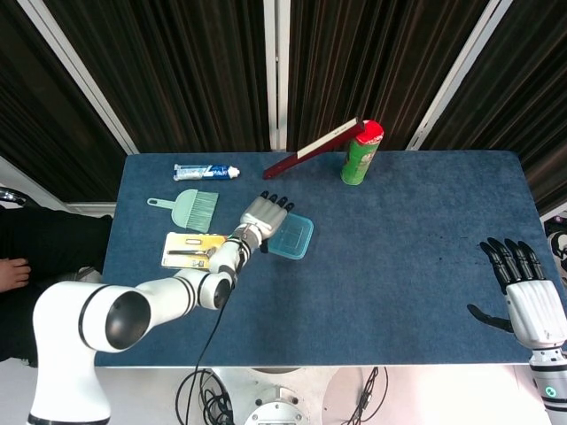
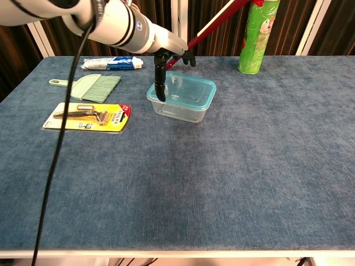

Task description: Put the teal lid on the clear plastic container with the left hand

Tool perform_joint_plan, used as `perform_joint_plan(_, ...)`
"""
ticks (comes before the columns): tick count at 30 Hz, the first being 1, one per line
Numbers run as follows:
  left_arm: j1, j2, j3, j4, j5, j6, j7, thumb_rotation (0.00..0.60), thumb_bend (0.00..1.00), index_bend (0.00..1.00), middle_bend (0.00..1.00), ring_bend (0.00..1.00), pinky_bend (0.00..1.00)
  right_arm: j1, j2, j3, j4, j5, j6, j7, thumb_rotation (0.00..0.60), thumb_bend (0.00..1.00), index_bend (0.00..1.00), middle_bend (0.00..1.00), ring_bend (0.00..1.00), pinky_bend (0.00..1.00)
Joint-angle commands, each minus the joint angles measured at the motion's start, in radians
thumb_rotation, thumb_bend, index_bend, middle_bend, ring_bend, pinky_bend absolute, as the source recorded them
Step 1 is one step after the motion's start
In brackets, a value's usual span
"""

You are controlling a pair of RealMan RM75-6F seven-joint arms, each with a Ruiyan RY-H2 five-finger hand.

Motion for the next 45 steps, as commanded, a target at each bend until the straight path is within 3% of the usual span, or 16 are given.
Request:
perform_joint_plan(1,0.063,0.054,-0.035,-0.109,0.093,0.097,-0.025,0.6,0.09,0.09,0.05,0.0,0.01,0.001,-0.003,-0.001,0.001,-0.004,-0.001,0.003,0.6,0.03,0.0,0.07,0.0,0.0)
perform_joint_plan(18,0.11,0.007,-0.047,-0.074,0.031,0.064,0.1,0.6,0.07,0.12,0.07,0.0,0.01,0.001,-0.01,-0.004,0.001,-0.01,-0.002,-0.003,0.6,0.03,0.0,0.07,0.0,0.0)
perform_joint_plan(34,0.135,-0.003,-0.067,-0.066,0.019,0.043,0.137,0.6,0.07,0.12,0.07,0.0,0.01,-0.003,-0.011,-0.006,-0.007,-0.013,0.001,-0.014,0.6,0.03,0.0,0.07,0.0,0.0)
perform_joint_plan(39,0.167,0.034,-0.103,-0.126,0.087,0.1,0.11,0.6,0.07,0.12,0.07,0.0,0.01,-0.008,-0.008,-0.009,-0.009,-0.026,0.014,-0.009,0.6,0.03,0.0,0.07,0.0,0.0)
perform_joint_plan(45,0.228,0.114,-0.141,-0.278,0.217,0.205,0.076,0.6,0.07,0.12,0.07,0.0,0.01,-0.016,-0.008,-0.016,-0.002,-0.037,0.027,0.006,0.6,0.03,0.0,0.07,0.0,0.0)
